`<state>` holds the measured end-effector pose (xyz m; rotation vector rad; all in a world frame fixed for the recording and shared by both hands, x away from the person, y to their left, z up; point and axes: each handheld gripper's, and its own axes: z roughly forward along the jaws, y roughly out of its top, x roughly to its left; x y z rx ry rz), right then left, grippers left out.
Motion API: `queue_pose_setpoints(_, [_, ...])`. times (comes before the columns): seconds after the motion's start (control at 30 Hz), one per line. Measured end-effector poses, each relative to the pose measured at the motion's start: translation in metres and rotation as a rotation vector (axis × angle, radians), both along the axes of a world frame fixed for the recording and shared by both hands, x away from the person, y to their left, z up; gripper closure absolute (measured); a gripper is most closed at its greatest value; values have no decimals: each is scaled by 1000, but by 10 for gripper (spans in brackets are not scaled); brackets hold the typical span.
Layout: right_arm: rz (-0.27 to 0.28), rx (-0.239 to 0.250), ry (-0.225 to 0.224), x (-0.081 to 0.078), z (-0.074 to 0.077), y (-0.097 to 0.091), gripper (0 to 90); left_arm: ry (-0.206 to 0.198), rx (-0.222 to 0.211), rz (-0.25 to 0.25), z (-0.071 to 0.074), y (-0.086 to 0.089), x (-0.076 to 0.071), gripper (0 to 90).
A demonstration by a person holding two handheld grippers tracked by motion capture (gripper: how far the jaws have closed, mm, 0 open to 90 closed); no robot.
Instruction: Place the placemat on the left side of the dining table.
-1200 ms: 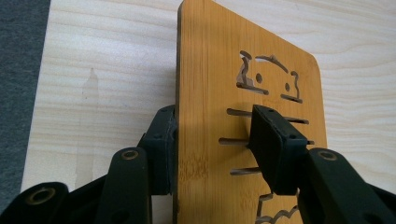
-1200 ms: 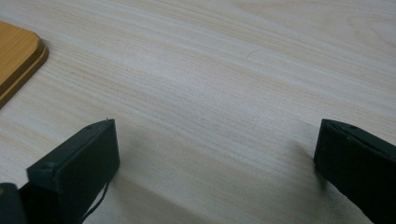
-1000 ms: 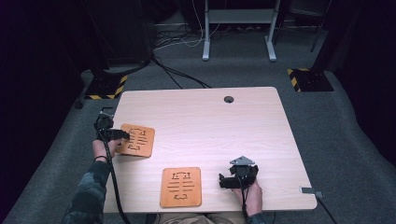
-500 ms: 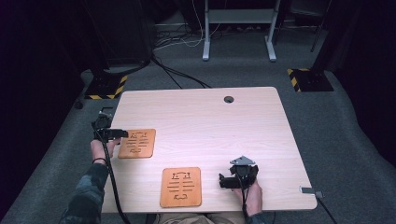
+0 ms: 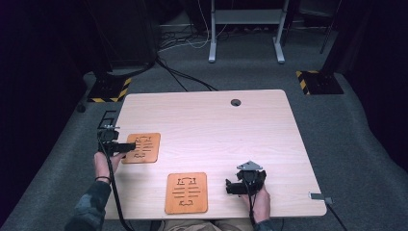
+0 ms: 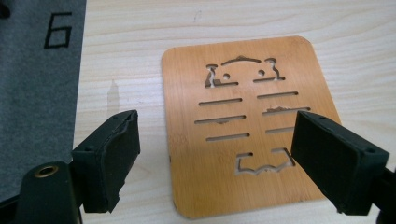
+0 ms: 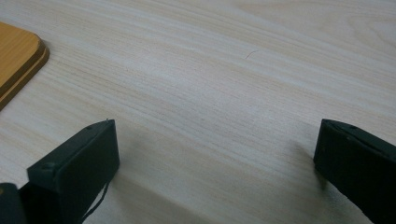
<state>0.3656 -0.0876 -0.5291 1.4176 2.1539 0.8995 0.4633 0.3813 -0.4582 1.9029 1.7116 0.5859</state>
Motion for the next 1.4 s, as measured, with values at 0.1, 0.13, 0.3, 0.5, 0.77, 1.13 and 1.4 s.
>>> queue_pose_setpoints(0.1, [0,2,0,0,0,0,0,-33,3,-15,0,-4,-12,148])
queue_pose_setpoints(0.13, [0,3,1,0,0,0,0,-44,2,-25,-1,-4,-16,146])
queue_pose_setpoints(0.3, [-6,9,5,0,0,0,0,-106,35,-55,-5,-10,-41,130])
queue_pose_setpoints(0.5, [-1,4,0,0,0,0,0,-161,65,-82,-13,-16,-73,113])
queue_pose_setpoints(0.77, [-1,-1,-2,0,0,0,0,-142,108,-105,-45,-25,-102,93])
queue_pose_setpoints(1.13, [-5,-5,1,-1,0,1,0,-151,46,-87,-71,-19,-109,77])
queue_pose_setpoints(1.4, [1,-8,-3,-1,-1,1,0,-144,-9,-85,-74,-13,-108,68])
